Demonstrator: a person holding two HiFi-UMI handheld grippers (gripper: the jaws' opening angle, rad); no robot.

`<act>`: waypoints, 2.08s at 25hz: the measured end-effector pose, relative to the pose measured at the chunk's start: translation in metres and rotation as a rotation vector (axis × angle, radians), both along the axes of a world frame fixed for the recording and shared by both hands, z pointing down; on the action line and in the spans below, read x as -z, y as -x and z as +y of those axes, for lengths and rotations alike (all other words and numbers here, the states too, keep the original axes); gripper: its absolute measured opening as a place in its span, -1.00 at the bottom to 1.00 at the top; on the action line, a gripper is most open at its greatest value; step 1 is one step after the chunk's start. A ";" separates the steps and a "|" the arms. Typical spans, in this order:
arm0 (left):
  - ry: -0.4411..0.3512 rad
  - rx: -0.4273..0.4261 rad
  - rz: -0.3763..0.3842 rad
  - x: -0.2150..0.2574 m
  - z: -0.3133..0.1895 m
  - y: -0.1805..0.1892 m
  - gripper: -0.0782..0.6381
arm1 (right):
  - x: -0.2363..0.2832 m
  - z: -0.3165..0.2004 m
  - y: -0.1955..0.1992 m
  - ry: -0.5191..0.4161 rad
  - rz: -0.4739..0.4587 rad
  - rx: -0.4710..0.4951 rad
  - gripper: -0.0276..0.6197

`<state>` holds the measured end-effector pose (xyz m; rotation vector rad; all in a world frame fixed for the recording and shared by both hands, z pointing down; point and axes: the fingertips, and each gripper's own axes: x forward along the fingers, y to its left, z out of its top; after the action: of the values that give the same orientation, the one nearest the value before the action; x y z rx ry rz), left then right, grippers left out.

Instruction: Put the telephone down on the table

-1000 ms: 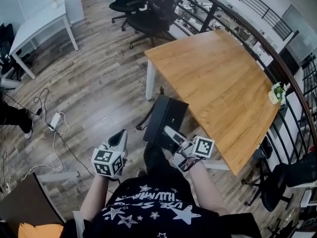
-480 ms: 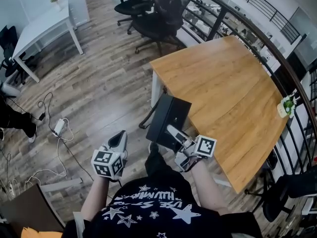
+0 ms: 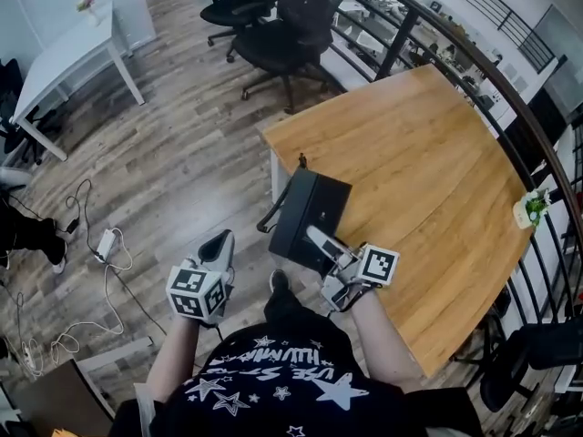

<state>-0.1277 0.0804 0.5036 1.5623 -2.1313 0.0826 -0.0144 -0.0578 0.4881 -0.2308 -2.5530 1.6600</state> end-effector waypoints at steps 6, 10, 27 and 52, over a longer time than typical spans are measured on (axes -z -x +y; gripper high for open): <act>0.024 -0.036 -0.016 -0.001 -0.039 0.019 -0.78 | -0.005 -0.038 0.020 0.014 -0.017 -0.020 -0.41; 0.030 -0.054 -0.034 0.001 -0.072 0.033 -0.78 | -0.006 -0.064 0.034 0.014 -0.025 -0.019 -0.41; 0.027 -0.118 -0.032 -0.001 -0.159 0.084 -0.78 | -0.014 -0.133 0.077 0.011 -0.009 -0.060 -0.41; -0.007 -0.527 0.005 -0.003 -0.301 0.211 -0.78 | -0.006 -0.187 0.185 -0.027 0.039 -0.395 -0.41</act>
<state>-0.3388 -0.2211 0.5063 2.0839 -1.6631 0.2460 -0.1997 -0.2446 0.4943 0.3266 -2.7203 1.7197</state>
